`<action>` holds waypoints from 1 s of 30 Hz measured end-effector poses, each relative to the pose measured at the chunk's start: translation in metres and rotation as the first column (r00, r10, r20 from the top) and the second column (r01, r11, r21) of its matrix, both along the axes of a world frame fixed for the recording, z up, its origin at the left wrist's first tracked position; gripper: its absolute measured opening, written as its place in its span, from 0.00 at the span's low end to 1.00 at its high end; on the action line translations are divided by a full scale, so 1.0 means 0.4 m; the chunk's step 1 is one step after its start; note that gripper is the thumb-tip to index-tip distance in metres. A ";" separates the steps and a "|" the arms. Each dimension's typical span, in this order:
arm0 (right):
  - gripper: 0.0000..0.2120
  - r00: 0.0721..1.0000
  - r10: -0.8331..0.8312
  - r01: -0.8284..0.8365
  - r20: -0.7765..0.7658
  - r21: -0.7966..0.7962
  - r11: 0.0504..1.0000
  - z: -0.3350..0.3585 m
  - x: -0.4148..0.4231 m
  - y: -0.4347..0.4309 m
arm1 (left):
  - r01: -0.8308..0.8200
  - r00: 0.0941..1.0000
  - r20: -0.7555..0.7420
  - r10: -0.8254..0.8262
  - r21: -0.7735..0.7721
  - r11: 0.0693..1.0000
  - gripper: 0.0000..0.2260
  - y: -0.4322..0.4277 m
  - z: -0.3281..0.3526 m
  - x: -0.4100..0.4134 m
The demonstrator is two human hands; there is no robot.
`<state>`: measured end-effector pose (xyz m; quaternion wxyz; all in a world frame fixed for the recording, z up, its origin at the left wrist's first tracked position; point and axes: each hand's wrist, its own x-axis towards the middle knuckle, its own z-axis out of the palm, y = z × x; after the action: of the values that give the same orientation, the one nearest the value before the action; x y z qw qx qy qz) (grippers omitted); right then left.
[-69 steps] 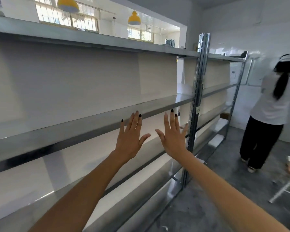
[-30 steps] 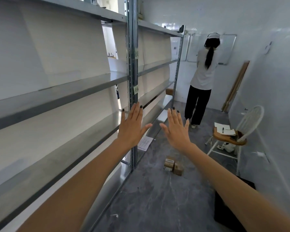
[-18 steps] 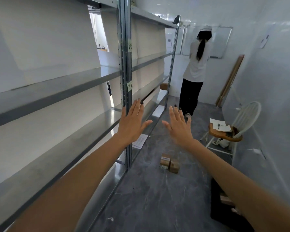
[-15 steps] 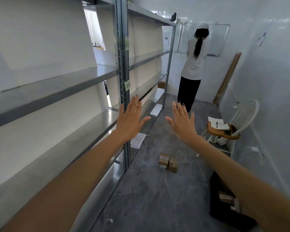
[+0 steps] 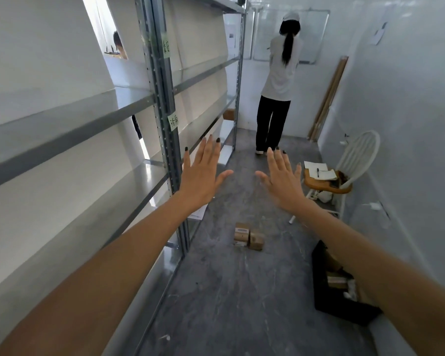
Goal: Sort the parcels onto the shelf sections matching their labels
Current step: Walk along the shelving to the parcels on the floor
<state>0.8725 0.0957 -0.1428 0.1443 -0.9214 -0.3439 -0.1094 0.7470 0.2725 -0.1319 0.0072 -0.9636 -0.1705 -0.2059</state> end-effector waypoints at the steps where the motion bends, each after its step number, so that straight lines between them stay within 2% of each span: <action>1: 0.34 1.000 -0.002 0.002 -0.002 0.004 1.000 0.001 0.014 0.000 | 0.000 1.000 -0.007 0.000 0.004 1.000 0.34 0.004 0.001 0.014; 12: 0.35 0.999 0.024 -0.024 -0.044 0.004 1.000 -0.033 0.210 0.026 | -0.018 0.997 -0.071 0.019 0.006 1.000 0.34 0.056 -0.011 0.197; 19: 0.35 0.998 0.046 -0.047 -0.036 -0.021 0.999 -0.025 0.438 0.062 | -0.054 0.995 -0.078 0.055 0.018 0.998 0.34 0.075 -0.013 0.424; 30: 0.35 0.996 0.047 -0.051 -0.072 -0.057 0.997 -0.067 0.557 0.084 | -0.062 0.991 -0.118 0.066 0.041 0.997 0.34 0.088 -0.048 0.571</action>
<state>1.0954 0.1293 -0.1697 0.1317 -0.9198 -0.3642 -0.0627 0.9754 0.3077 -0.1509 0.0421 -0.9678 -0.1968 -0.1510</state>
